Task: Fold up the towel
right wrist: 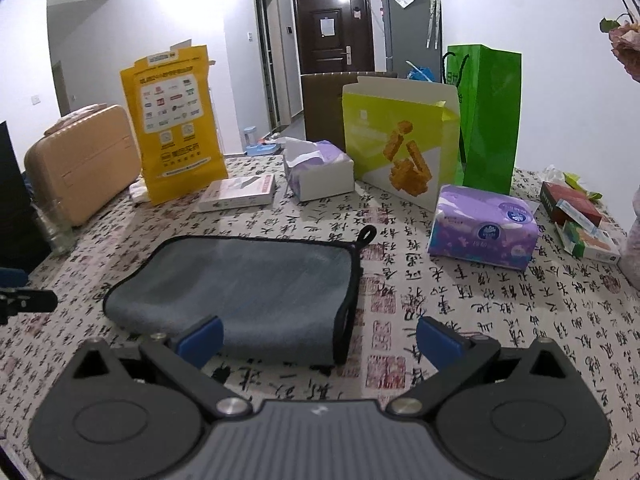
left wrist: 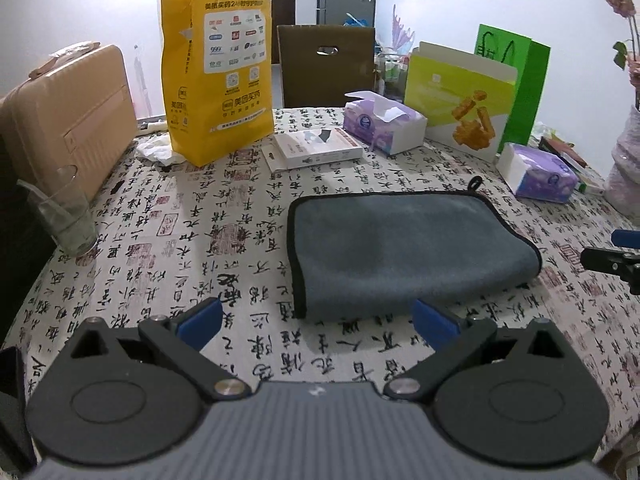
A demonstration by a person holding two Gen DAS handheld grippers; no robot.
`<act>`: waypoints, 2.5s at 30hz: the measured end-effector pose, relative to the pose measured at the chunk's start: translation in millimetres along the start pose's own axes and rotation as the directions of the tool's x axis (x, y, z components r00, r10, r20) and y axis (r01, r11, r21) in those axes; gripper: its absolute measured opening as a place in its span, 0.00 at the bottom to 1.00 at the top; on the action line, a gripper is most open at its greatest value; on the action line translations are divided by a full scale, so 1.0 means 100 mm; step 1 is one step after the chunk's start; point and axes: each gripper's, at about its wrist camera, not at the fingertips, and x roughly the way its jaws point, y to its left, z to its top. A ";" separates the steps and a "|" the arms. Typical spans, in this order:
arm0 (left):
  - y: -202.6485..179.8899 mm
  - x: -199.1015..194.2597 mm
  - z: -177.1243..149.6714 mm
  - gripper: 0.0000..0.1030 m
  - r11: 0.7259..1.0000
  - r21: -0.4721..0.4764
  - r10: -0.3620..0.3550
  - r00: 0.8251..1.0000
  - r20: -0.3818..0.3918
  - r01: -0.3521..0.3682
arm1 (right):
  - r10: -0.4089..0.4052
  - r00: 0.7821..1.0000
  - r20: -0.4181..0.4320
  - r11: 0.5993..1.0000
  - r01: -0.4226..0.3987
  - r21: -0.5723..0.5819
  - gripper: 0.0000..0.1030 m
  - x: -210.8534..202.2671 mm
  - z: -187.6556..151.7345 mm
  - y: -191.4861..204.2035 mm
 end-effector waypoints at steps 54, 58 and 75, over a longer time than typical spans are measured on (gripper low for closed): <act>-0.09 -1.47 -1.60 1.00 0.997 -0.032 -0.056 0.967 0.250 0.066 | 0.106 0.982 0.158 0.994 -0.103 -0.029 1.00 -1.60 -1.37 0.76; -0.12 -1.53 -1.76 1.00 0.997 -0.039 -0.056 0.959 0.276 0.069 | 0.088 0.979 0.185 0.996 -0.084 -0.030 1.00 -1.67 -1.52 0.83; -0.37 -1.72 -2.29 1.00 0.999 -0.032 0.048 0.946 0.322 -0.040 | 0.007 0.979 0.202 1.000 -0.005 -0.013 1.00 -1.89 -2.01 1.06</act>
